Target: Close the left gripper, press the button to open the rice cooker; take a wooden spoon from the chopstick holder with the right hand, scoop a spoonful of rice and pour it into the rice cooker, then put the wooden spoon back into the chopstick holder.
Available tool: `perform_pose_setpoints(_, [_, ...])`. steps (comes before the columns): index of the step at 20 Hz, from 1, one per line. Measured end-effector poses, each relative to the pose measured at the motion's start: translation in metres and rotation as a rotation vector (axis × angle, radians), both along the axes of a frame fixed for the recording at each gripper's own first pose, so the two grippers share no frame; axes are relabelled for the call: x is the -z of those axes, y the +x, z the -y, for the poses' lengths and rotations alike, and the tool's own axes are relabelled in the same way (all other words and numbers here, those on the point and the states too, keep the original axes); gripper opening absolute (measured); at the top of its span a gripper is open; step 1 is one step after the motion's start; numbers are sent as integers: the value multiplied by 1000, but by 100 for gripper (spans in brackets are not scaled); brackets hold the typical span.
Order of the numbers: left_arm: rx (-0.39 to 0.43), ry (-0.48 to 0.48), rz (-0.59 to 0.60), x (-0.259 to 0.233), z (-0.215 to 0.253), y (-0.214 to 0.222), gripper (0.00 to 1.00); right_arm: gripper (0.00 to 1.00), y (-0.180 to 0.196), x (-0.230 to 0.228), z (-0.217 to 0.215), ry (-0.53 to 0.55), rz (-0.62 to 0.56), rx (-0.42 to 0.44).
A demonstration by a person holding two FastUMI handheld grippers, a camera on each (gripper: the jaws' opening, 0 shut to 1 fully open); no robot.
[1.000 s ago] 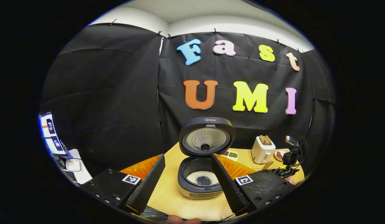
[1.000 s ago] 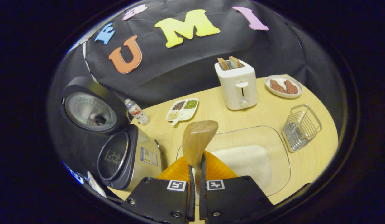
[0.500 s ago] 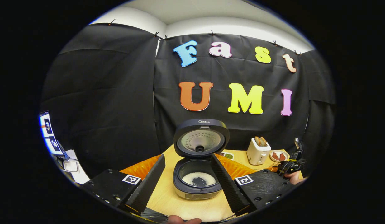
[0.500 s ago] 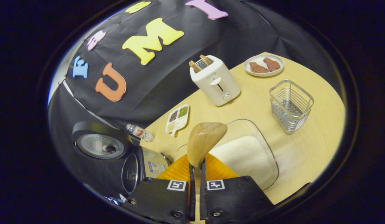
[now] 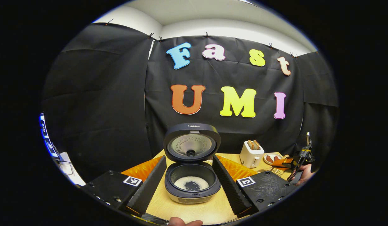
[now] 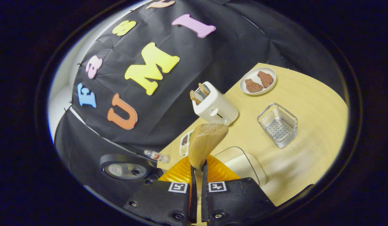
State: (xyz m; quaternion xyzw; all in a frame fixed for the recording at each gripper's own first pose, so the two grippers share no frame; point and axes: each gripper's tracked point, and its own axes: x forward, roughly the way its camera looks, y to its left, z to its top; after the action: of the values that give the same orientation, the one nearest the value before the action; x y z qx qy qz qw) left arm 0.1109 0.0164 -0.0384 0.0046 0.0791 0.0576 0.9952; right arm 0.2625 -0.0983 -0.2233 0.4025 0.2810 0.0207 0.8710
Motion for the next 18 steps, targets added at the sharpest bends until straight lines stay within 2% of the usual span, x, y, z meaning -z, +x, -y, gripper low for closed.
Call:
perform_pose_setpoints(4, [-7,-6,10,0,-7,-3,95,10,6,-41,-30,90,47,-30])
perform_pose_setpoints(10, [-38,28,-16,3,-25,-15,95,10,20,-86,-147,177,83,-256])
perform_pose_setpoints(15, [-77,61,-36,8,-41,-30,95,11,27,-84,-238,104,99,-438])
perform_pose_setpoints(18, [-113,62,-35,8,-52,-40,95,11,28,-71,-272,-2,99,-518])
